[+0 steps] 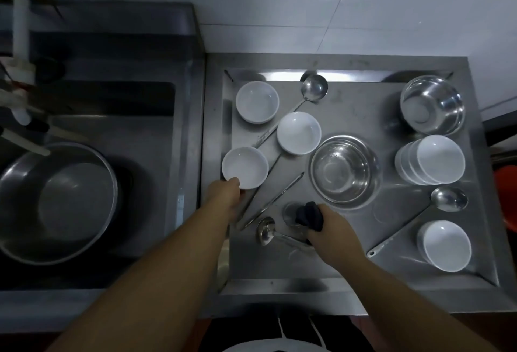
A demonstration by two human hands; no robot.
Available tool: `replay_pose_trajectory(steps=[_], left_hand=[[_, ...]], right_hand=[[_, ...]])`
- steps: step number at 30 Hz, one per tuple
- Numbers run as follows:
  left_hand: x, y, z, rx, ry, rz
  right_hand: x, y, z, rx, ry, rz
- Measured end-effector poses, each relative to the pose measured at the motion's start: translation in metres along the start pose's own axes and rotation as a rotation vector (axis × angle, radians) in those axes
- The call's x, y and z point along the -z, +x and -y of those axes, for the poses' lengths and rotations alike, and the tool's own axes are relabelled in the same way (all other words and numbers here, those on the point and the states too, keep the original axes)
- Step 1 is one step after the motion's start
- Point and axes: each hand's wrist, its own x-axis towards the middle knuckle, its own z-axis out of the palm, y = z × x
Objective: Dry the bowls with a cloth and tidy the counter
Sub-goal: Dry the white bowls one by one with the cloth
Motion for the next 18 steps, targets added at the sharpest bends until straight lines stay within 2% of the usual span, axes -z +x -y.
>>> replay_pose_trajectory(steps=[4, 9, 14, 17, 18], left_hand=[[0.014, -0.023, 0.0, 0.006, -0.137, 0.068], [0.033, -0.064, 0.01, -0.038, -0.191, 0.13], [0.025, -0.122, 0.016, -0.13, -0.293, 0.239], [0.01, -0.166, 0.015, -0.189, -0.361, 0.312], [0.003, -0.182, 0.014, -0.214, -0.377, 0.338]], right_hand=[[0.011, -0.012, 0.002, -0.014, 0.204, -0.024], [0.04, -0.032, 0.031, 0.019, 0.637, -0.029], [0.09, -0.055, 0.065, 0.208, 0.771, -0.075], [0.126, -0.079, 0.076, 0.4, 0.86, -0.079], [0.138, -0.087, 0.077, 0.477, 0.816, -0.104]])
